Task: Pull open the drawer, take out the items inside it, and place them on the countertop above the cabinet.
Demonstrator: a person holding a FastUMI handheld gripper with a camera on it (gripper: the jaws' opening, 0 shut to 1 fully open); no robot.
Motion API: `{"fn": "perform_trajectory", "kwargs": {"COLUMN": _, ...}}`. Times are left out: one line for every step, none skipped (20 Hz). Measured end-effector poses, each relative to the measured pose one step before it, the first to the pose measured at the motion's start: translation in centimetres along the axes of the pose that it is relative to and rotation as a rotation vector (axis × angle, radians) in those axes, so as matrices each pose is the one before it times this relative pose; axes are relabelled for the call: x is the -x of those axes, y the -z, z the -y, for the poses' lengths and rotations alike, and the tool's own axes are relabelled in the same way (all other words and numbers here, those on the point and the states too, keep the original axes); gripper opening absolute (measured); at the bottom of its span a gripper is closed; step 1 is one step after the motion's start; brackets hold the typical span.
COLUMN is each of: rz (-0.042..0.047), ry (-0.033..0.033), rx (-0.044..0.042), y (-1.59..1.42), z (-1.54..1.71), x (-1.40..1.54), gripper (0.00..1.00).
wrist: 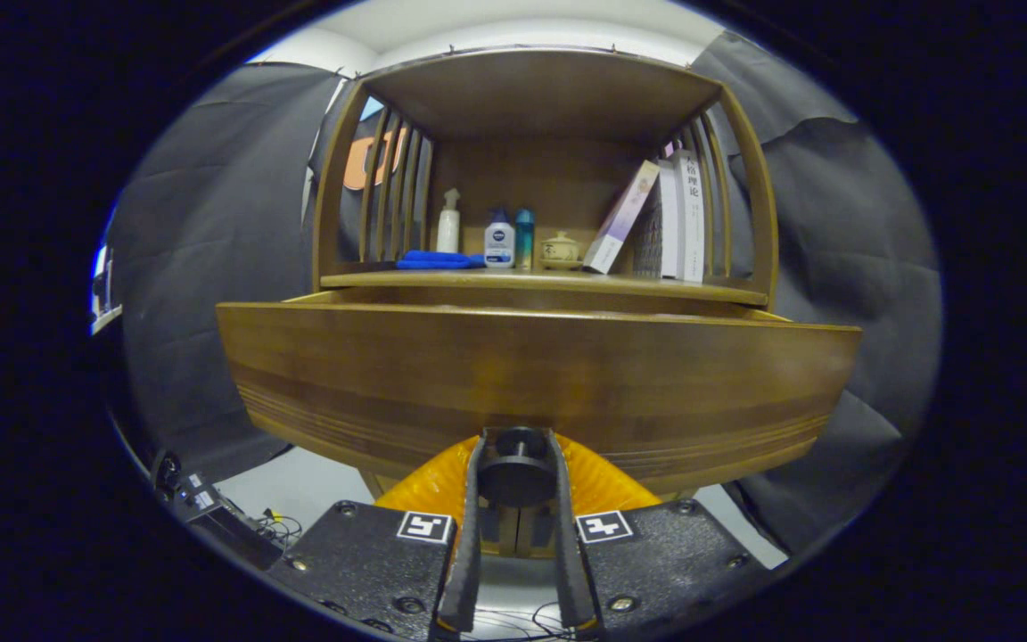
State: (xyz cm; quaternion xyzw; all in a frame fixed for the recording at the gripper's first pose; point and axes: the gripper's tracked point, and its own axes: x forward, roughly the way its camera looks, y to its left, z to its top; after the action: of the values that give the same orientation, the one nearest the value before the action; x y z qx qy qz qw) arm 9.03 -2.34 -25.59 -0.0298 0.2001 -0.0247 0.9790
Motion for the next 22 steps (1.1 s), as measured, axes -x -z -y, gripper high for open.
{"fn": "perform_trajectory", "kwargs": {"rz": 0.00411, "ry": -0.00534, "rx": -0.00805, "y": 0.198, "z": -0.079, "x": 0.660, "gripper": 0.37}}
{"fn": "perform_trajectory", "kwargs": {"rz": -0.01095, "ry": -0.00168, "rx": 0.00033, "y": 0.242, "z": -0.063, "x": 0.418, "gripper": 0.38}}
{"fn": "perform_trajectory", "kwargs": {"rz": 0.00117, "ry": 0.00112, "rx": -0.00011, "y": 0.184, "z": 0.080, "x": 0.581, "gripper": 0.38}}
{"fn": "perform_trajectory", "kwargs": {"rz": -0.00668, "ry": -0.00830, "rx": 0.00960, "y": 0.299, "z": -0.111, "x": 0.583, "gripper": 0.38}}
{"fn": "perform_trajectory", "kwargs": {"rz": -0.00153, "ry": -0.00500, "rx": 0.00466, "y": 0.181, "z": -0.047, "x": 0.438, "gripper": 0.38}}
{"fn": "perform_trajectory", "kwargs": {"rz": -0.00556, "ry": -0.00647, "rx": -0.00463, "y": 0.237, "z": 0.026, "x": 0.379, "gripper": 0.38}}
{"fn": "perform_trajectory", "kwargs": {"rz": -0.00631, "ry": -0.00208, "rx": -0.00884, "y": 0.188, "z": 0.054, "x": 0.399, "gripper": 0.37}}
{"fn": "perform_trajectory", "kwargs": {"rz": -0.00226, "ry": -0.00244, "rx": -0.00678, "y": 0.112, "z": -0.100, "x": 0.416, "gripper": 0.38}}
{"fn": "perform_trajectory", "kwargs": {"rz": -0.00340, "ry": -0.00140, "rx": 0.00623, "y": 0.183, "z": -0.137, "x": 0.102, "gripper": 0.37}}
{"fn": "perform_trajectory", "kwargs": {"rz": -0.00819, "ry": -0.00311, "rx": 0.01059, "y": 0.043, "z": -0.127, "x": 0.097, "gripper": 0.38}}
{"fn": "perform_trajectory", "kwargs": {"rz": -0.01643, "ry": -0.00239, "rx": 0.00750, "y": 0.207, "z": 0.001, "x": 0.147, "gripper": 0.38}}
{"fn": "perform_trajectory", "kwargs": {"rz": -0.01138, "ry": 0.00710, "rx": -0.00378, "y": -0.022, "z": 0.218, "x": 0.385, "gripper": 0.43}}
{"fn": "perform_trajectory", "kwargs": {"rz": -0.00600, "ry": -0.00432, "rx": -0.00674, "y": -0.195, "z": 0.160, "x": 0.687, "gripper": 0.47}}
{"fn": "perform_trajectory", "kwargs": {"rz": -0.00926, "ry": -0.01716, "rx": -0.00551, "y": -0.237, "z": -0.217, "x": 0.754, "gripper": 0.51}}
{"fn": "perform_trajectory", "kwargs": {"rz": -0.00642, "ry": -0.02662, "rx": -0.01266, "y": -0.336, "z": -0.423, "x": 0.835, "gripper": 0.55}}
{"fn": "perform_trajectory", "kwargs": {"rz": -0.00738, "ry": -0.04069, "rx": -0.00897, "y": -0.720, "z": -0.607, "x": 0.874, "gripper": 0.60}}
{"fn": "perform_trajectory", "kwargs": {"rz": 0.00555, "ry": -0.03280, "rx": -0.00180, "y": -0.968, "z": -0.499, "x": 0.807, "gripper": 0.64}}
{"fn": "perform_trajectory", "kwargs": {"rz": 0.00488, "ry": -0.01530, "rx": 0.00812, "y": -1.427, "z": -0.262, "x": 0.603, "gripper": 0.68}}
{"fn": "perform_trajectory", "kwargs": {"rz": 0.02087, "ry": -0.02035, "rx": 0.01183, "y": -1.847, "z": -0.263, "x": 0.530, "gripper": 0.73}}
{"fn": "perform_trajectory", "kwargs": {"rz": 0.02001, "ry": -0.01553, "rx": 0.00547, "y": -1.893, "z": -0.330, "x": 0.374, "gripper": 0.78}}
{"fn": "perform_trajectory", "kwargs": {"rz": 0.01115, "ry": -0.02072, "rx": 0.00332, "y": -1.727, "z": -0.309, "x": 0.089, "gripper": 0.79}}
{"fn": "perform_trajectory", "kwargs": {"rz": -0.00449, "ry": -0.02920, "rx": -0.00041, "y": -1.215, "z": -0.491, "x": -0.188, "gripper": 0.82}}
